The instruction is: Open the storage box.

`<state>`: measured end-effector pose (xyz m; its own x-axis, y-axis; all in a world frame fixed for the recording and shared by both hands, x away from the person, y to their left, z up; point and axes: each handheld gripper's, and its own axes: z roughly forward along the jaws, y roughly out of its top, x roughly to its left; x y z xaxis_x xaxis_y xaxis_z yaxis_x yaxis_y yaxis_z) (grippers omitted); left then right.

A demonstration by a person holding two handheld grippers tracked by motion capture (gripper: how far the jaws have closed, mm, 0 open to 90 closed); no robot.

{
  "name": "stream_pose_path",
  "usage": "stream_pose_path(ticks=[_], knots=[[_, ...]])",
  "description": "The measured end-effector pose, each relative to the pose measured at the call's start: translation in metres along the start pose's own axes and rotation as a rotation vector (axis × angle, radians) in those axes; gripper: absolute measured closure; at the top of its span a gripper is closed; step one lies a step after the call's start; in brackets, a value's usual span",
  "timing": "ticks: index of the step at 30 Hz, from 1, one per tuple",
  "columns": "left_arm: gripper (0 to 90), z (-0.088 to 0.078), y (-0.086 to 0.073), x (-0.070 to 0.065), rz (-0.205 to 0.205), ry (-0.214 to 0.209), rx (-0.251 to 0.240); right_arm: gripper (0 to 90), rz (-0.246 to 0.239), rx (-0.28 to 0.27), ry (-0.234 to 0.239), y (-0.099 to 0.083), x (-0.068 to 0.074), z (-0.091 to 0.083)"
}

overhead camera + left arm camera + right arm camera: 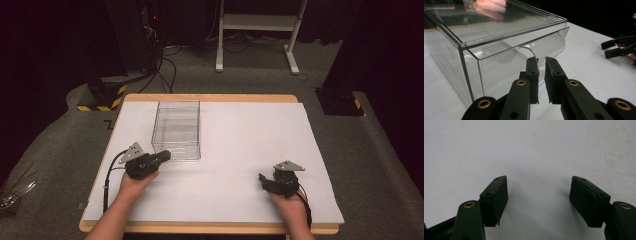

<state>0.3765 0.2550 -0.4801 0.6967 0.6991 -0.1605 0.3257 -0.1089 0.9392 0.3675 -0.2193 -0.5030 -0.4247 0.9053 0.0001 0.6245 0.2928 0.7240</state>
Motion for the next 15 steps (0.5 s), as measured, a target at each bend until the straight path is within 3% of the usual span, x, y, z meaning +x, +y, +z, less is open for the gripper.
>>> stream_pose_path(ticks=[15], knots=[[82.9, -0.015, -0.007, -0.014, 0.015, -0.028, 0.009, 31.0, 0.002, 0.0, 0.002, 0.0, 0.0, 0.0]])
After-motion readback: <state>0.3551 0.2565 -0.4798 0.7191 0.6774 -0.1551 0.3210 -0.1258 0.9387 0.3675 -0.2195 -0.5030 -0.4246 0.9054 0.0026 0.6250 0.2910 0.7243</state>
